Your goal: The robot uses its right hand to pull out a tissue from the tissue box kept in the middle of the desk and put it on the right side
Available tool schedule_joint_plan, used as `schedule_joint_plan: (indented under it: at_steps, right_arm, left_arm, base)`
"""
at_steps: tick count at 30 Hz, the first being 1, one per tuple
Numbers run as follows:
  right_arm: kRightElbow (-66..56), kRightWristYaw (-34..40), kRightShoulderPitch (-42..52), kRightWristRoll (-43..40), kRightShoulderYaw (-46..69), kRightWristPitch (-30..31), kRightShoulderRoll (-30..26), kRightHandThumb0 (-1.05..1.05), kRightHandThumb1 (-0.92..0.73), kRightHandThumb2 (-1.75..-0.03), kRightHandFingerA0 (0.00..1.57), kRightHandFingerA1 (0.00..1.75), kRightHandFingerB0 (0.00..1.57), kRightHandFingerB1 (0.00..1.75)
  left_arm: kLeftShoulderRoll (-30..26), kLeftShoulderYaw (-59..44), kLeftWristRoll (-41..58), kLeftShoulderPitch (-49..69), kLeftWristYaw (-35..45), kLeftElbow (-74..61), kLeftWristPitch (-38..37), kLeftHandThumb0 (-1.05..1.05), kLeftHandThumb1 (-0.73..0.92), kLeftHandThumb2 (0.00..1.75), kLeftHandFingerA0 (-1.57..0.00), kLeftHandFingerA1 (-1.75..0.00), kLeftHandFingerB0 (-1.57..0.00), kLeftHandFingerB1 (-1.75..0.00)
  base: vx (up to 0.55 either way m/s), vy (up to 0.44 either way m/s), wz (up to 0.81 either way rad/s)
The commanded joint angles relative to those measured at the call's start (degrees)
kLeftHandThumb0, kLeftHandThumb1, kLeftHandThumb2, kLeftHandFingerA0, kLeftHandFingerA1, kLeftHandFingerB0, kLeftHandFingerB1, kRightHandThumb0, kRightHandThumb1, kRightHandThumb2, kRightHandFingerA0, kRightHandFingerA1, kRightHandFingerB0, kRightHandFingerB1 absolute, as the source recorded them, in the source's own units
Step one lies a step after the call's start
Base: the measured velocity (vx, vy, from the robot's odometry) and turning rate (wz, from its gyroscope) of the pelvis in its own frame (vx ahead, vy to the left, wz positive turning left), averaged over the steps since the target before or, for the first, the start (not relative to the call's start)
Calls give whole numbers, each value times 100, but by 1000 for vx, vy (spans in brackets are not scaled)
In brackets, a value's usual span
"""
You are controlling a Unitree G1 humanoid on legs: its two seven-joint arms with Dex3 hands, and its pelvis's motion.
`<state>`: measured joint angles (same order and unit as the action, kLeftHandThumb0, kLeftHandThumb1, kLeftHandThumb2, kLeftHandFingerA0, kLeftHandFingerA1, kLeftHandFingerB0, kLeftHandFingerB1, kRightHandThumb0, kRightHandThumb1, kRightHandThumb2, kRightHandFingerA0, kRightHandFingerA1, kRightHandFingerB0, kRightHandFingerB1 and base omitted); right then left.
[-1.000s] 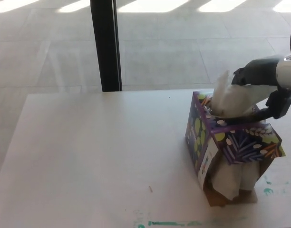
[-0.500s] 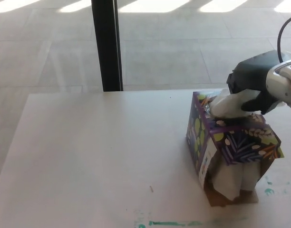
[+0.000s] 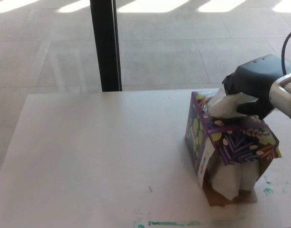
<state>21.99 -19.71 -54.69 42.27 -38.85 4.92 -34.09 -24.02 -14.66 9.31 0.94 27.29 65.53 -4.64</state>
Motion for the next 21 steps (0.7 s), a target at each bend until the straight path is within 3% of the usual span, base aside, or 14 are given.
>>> schedule_joint_plan:
  at_steps: [1,2,3,4,6,7,8,9,10,11,14,15,16,21]
  right_arm:
    - [161,2825,870,151,709,-1248,-114,-29,-60,-90,95,175,75,145]
    - [166,2832,874,159,719,-1259,-109,-29,-60,-90,95,175,75,145]
    - [191,3238,955,173,852,-1254,-64,-30,-66,-78,96,175,77,132]
    - [172,3328,1008,109,959,-1266,-33,-30,-70,-71,98,173,81,102]
    - [295,3684,1068,42,1102,-1425,17,-28,-69,-75,100,172,85,96]
    - [393,3877,1046,40,1160,-1437,56,-34,-56,-103,124,134,84,93]
    - [464,4019,1027,-22,1279,-1423,125,-25,-65,-84,115,168,80,121]
    - [479,4094,1027,-12,1311,-1398,150,-32,-70,-72,110,175,80,121]
    - [584,4377,999,34,1357,-1364,206,-32,-74,-74,97,171,76,127]
    - [772,4770,889,38,1458,-1345,285,-44,-57,-98,124,142,86,122]
    - [797,4875,720,-83,1696,-1275,336,-43,-55,-97,125,143,87,121]
    - [758,4874,592,-185,1889,-1278,310,-41,-57,-99,127,141,83,111]
    - [708,4840,505,-240,2002,-1292,280,-31,-71,-83,98,175,71,141]
    - [573,4970,219,-312,2423,-1172,270,-32,-72,-87,99,175,73,145]
  left_arm:
    - [-49,-196,154,135,124,14,-295,-105,29,86,-79,-115,-76,-105]
    - [-50,-196,155,135,124,13,-295,-105,29,86,-79,-115,-76,-105]
    - [-50,-197,147,112,92,63,-301,-105,32,85,-82,-113,-74,-105]
    - [-49,-187,136,93,72,77,-285,-105,32,89,-82,-114,-74,-106]
    - [-42,-168,120,128,99,81,-336,-105,34,87,-83,-115,-75,-106]
    - [-52,-117,55,131,61,99,-406,-105,38,84,-84,-113,-76,-105]
    - [-55,-99,46,183,100,19,-459,-105,39,83,-83,-115,-72,-105]
    - [-60,-116,67,205,118,12,-449,-105,39,81,-82,-115,-72,-105]
    - [-66,-149,103,235,141,11,-427,-105,40,79,-83,-116,-72,-106]
    - [-67,-140,89,233,116,10,-439,-105,42,79,-85,-114,-73,-107]
    - [-63,-105,35,232,-10,-19,-450,-105,41,81,-88,-114,-73,-106]
    - [-62,-50,-41,230,-66,15,-553,-105,43,81,-89,-111,-75,-103]
    - [-60,-48,-48,223,-101,21,-538,-105,43,81,-89,-112,-76,-103]
    - [-106,-20,-75,226,-69,82,-471,-105,45,79,-86,-111,-74,-104]
  base:
    - [0,0,0]
    - [0,0,0]
    - [0,0,0]
    - [0,0,0]
    - [0,0,0]
    - [0,0,0]
    - [0,0,0]
    - [0,0,0]
    - [0,0,0]
    - [0,0,0]
    - [0,0,0]
    - [0,0,0]
    - [0,0,0]
    - [0,0,0]
